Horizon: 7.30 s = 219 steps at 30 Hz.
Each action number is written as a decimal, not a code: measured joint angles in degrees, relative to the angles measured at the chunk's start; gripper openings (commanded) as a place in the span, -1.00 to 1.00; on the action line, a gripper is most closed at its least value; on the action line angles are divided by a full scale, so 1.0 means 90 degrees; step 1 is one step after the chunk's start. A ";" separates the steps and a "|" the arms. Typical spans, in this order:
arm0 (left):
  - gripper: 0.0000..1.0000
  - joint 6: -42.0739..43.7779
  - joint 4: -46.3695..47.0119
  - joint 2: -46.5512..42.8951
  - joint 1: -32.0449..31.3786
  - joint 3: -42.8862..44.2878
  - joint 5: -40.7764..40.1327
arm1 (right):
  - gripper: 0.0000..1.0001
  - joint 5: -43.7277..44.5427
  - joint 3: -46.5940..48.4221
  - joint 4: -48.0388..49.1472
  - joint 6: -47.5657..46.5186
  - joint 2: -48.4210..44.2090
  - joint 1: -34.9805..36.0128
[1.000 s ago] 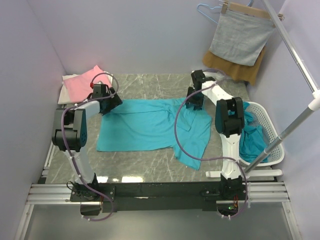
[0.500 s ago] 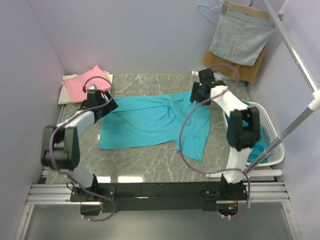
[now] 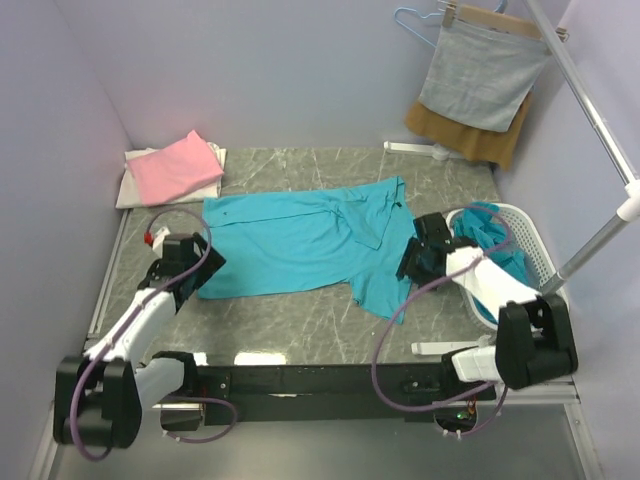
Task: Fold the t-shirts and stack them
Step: Grap the side of the flattened tshirt closest away from the robot with both arms, then fold the other side of the tshirt into a rectangle, then rotate the tshirt 90 degrees
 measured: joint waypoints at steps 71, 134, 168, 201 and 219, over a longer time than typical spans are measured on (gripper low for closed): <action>-0.98 -0.0498 -0.0833 0.0500 -0.0410 0.0780 -0.0670 | -1.00 0.0367 0.1001 0.0243 0.0066 -0.0464 0.0629; 0.89 0.0600 0.0913 0.3582 0.0138 0.2535 -0.0947 | 0.01 0.0143 0.4906 0.0818 -0.0719 0.3791 -0.0444; 0.90 0.0605 0.0848 0.2375 0.0138 0.1955 -0.0697 | -0.25 -0.1902 0.4044 0.0707 -0.0206 0.4109 -0.0078; 0.90 0.0636 0.0833 0.2718 0.0138 0.1957 -0.0539 | -0.52 -0.2555 0.6275 0.0959 -0.0187 0.5275 0.0138; 0.94 0.0918 0.0940 0.2713 0.0117 0.2460 -0.0032 | 0.04 -0.1231 0.4809 0.1387 -0.0792 0.3798 0.0129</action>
